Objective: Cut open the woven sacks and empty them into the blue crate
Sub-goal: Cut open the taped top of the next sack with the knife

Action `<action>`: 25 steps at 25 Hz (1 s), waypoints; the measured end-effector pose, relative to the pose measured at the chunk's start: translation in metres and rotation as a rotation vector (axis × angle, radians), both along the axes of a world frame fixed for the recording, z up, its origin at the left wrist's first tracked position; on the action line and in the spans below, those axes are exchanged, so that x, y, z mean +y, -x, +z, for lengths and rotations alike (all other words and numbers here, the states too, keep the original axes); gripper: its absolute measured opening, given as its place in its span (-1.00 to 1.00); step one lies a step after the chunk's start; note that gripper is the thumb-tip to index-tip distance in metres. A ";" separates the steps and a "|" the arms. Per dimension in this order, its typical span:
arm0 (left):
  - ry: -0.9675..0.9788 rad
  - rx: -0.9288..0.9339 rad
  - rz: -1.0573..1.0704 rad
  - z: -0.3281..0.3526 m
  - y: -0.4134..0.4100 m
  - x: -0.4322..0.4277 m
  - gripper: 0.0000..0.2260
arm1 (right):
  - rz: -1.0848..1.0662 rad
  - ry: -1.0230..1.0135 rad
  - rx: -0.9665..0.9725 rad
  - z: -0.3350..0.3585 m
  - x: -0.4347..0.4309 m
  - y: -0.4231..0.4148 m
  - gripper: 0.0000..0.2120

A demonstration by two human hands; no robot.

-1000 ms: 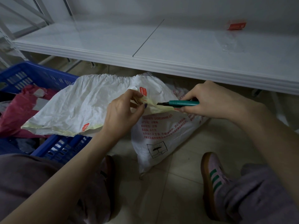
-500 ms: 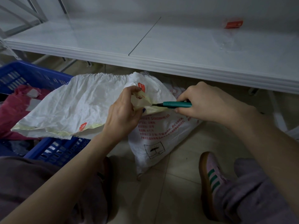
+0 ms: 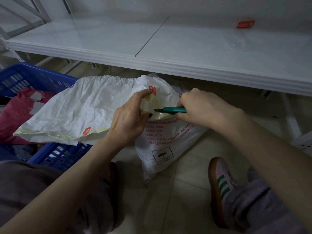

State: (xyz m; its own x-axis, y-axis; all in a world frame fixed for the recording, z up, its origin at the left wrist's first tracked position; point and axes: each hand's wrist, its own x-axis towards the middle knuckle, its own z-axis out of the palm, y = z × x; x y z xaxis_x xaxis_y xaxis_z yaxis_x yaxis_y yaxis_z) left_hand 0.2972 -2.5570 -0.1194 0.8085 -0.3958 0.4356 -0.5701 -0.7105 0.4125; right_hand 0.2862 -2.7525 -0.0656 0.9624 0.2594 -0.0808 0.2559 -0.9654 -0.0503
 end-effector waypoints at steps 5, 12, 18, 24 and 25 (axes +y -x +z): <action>0.005 0.006 0.050 0.001 -0.001 0.008 -0.51 | -0.025 0.088 -0.036 0.014 -0.002 0.004 -0.70; 0.036 0.005 0.066 0.003 -0.002 0.011 -0.49 | 0.057 0.034 -0.046 0.008 0.010 0.004 -0.71; 0.062 0.002 0.084 0.005 -0.005 0.022 -0.47 | -0.027 0.067 -0.011 0.018 -0.016 0.007 -0.67; 0.092 0.015 0.080 0.003 -0.006 0.021 -0.44 | -0.024 -0.106 0.014 0.028 -0.032 0.008 -0.71; 0.090 0.017 0.078 0.002 -0.006 0.020 -0.44 | -0.020 -0.113 0.020 0.028 -0.034 0.009 -0.72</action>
